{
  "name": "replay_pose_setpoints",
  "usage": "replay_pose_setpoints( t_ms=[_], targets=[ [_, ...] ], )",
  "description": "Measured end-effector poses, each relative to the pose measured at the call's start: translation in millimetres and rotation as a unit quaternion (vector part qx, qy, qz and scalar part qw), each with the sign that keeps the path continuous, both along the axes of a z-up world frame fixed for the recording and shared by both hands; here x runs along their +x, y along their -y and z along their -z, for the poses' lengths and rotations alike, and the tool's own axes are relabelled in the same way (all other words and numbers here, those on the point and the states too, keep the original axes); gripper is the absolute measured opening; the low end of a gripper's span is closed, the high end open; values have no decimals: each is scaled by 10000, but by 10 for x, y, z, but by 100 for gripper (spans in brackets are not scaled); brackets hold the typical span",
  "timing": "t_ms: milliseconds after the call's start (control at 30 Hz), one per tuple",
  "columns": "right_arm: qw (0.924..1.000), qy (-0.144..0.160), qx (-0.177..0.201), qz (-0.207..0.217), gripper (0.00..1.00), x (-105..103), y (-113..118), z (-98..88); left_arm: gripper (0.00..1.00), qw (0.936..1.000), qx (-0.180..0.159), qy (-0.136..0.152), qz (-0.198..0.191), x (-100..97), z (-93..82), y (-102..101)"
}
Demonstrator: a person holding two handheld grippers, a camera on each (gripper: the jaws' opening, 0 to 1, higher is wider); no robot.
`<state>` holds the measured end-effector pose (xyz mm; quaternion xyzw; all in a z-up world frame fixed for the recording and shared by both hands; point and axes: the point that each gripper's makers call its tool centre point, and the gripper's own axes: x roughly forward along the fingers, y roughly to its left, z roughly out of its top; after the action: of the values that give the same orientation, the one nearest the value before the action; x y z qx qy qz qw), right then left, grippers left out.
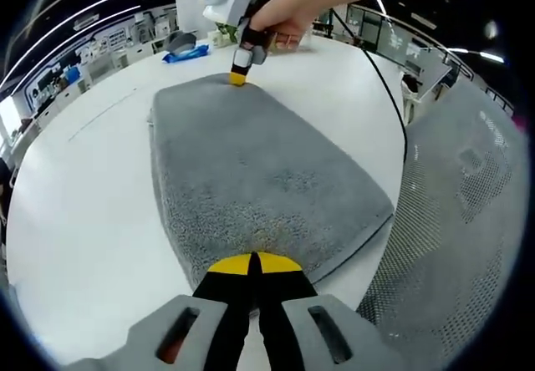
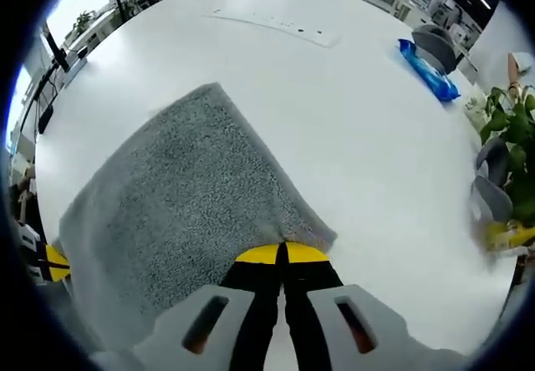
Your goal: Fold the towel on the table until its edges align and the towel forms a compact rectangular stack.
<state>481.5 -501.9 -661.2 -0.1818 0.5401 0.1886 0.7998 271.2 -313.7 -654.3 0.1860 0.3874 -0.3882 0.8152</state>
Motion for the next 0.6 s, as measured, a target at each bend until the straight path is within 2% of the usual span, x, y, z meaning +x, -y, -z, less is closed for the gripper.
replay_pose_setpoints(
  t_ms=[400,600],
  targets=[
    [9999,109,-38,-71,0,180,-10,0,1,9995,-99,-24,282,-48,4,256],
    [9999,153,-9,-57,0,182,-25,-17,1,9992,-168,-18,364,-58,3,337]
  ],
)
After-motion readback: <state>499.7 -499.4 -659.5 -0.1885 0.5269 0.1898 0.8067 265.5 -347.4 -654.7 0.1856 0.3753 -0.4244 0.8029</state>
